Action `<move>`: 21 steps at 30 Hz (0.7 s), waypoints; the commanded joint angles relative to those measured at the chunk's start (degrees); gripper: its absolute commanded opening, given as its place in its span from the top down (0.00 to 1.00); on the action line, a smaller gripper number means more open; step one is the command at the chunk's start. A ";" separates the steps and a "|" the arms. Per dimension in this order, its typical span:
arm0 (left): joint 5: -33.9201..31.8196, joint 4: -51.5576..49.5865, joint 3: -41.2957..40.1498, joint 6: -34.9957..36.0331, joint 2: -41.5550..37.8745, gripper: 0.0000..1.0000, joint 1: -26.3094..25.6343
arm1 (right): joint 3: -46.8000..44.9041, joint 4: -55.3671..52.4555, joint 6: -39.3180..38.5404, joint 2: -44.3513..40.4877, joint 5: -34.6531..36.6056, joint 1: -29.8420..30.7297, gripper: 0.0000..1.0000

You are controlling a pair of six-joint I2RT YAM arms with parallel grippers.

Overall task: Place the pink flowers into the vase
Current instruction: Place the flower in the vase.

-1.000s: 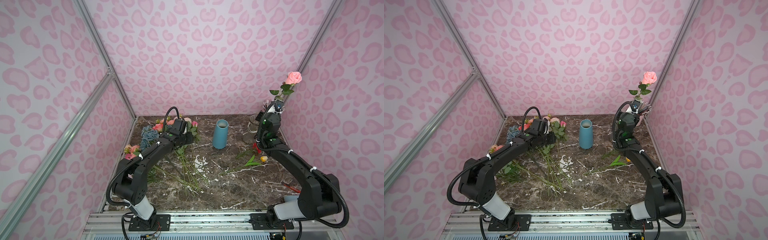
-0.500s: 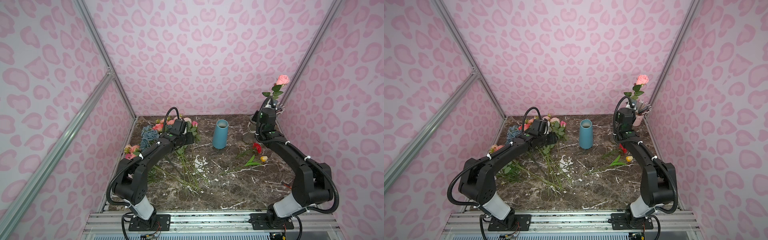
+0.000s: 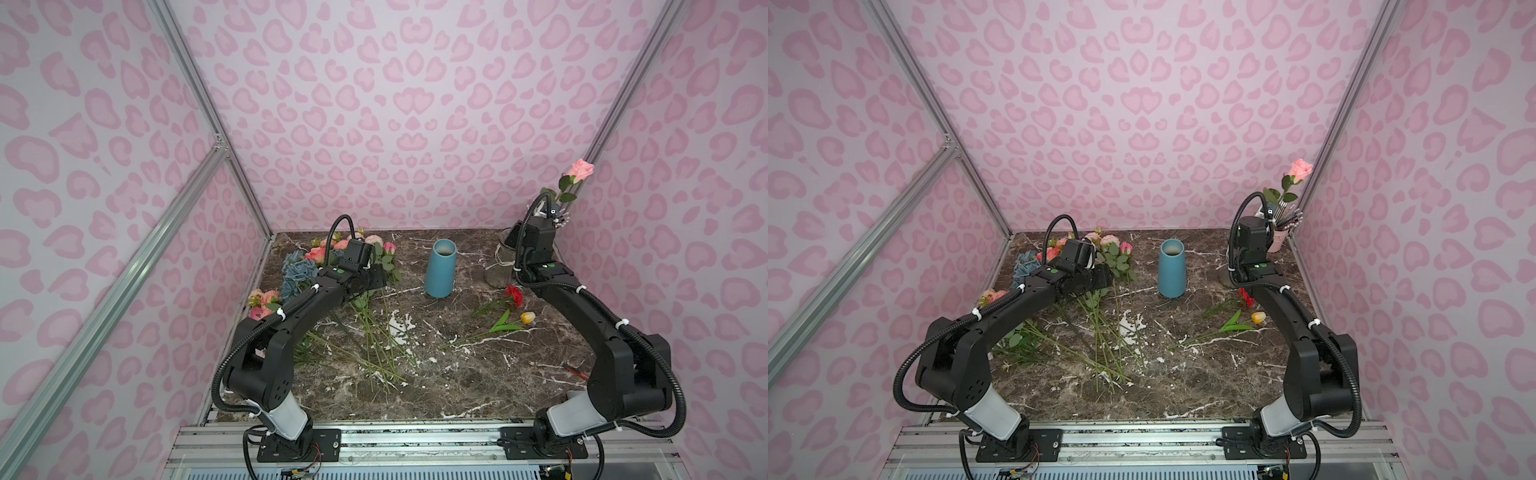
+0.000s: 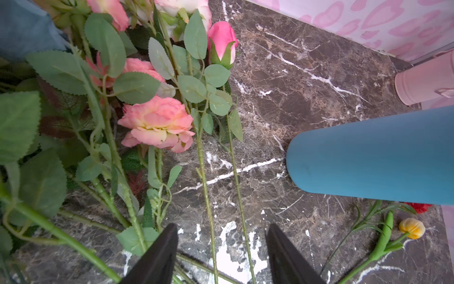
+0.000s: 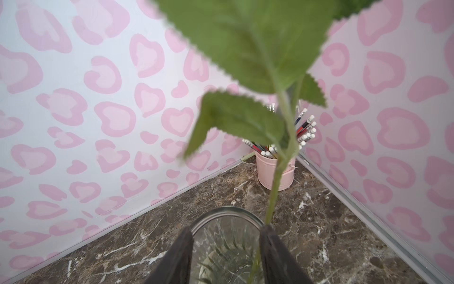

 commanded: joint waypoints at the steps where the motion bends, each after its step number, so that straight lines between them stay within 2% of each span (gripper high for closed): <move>1: -0.60 0.67 -0.27 -1.36 0.51 0.45 0.42 | -1.48 -4.27 3.30 -2.46 0.94 1.16 0.49; 8: 1.29 1.28 -0.42 -1.98 2.34 0.49 0.40 | -5.71 -11.34 7.57 -7.16 -0.36 3.44 0.48; 11: 2.51 1.74 -0.83 -2.24 3.41 0.54 0.42 | -7.62 -13.59 9.42 -9.87 0.46 5.45 0.48; 16: 2.52 2.29 -1.51 -2.42 5.08 0.61 -1.00 | -9.87 -18.25 11.68 -15.15 2.57 10.84 0.48; 21: 1.83 3.01 -1.90 -3.14 6.85 0.63 -2.35 | -11.77 -22.31 12.58 -19.59 2.70 15.53 0.49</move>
